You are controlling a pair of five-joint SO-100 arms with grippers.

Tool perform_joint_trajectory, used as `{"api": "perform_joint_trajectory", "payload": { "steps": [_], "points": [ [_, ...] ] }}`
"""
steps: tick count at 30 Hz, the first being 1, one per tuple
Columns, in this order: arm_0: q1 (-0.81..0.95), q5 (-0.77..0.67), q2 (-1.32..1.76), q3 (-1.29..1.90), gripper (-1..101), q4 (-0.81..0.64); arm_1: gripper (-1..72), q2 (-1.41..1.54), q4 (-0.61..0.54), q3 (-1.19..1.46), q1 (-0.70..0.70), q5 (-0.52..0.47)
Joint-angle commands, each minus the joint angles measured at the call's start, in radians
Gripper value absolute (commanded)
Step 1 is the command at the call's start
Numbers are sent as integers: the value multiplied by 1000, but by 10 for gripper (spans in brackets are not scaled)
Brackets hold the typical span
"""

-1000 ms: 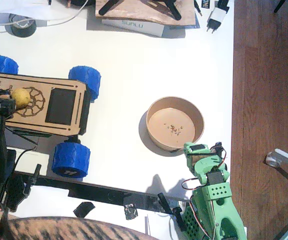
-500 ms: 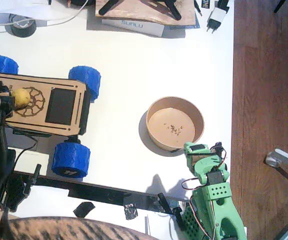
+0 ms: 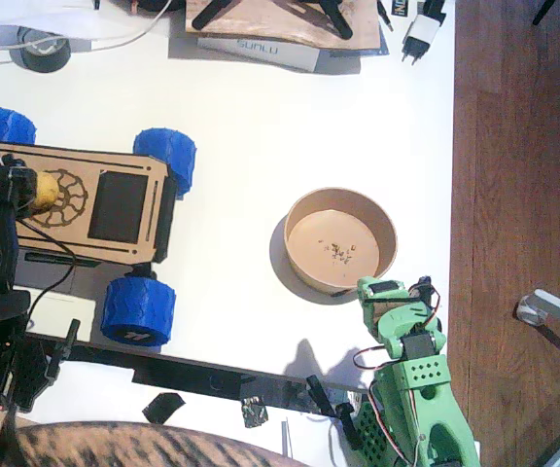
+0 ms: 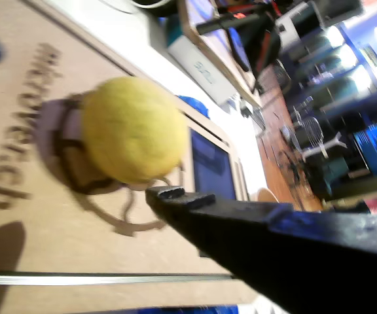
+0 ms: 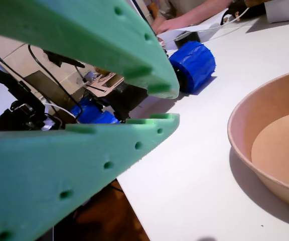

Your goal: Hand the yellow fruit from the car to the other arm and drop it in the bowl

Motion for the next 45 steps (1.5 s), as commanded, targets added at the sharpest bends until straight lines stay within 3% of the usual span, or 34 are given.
{"api": "perform_joint_trajectory", "payload": {
  "steps": [1, 16, 21, 38, 41, 45],
  "points": [
    [-15, 9, -5, -48, 408, -21, 2, 9, 6, -40, -8, -12],
    [0, 9, -204, -49, 394, -127, 2, 9, 8, -38, -12, -14],
    [78, 0, -233, -51, 394, -173, 2, 9, 11, -38, -15, -18],
    [140, -3, -232, -51, 392, -175, 2, 9, 15, -38, -15, -21],
    [140, -3, -233, -51, 324, -175, 2, 9, 15, -38, -17, -23],
    [140, -3, -233, -51, 45, -175, 2, 9, 15, -38, -18, -23]
  ]
}}
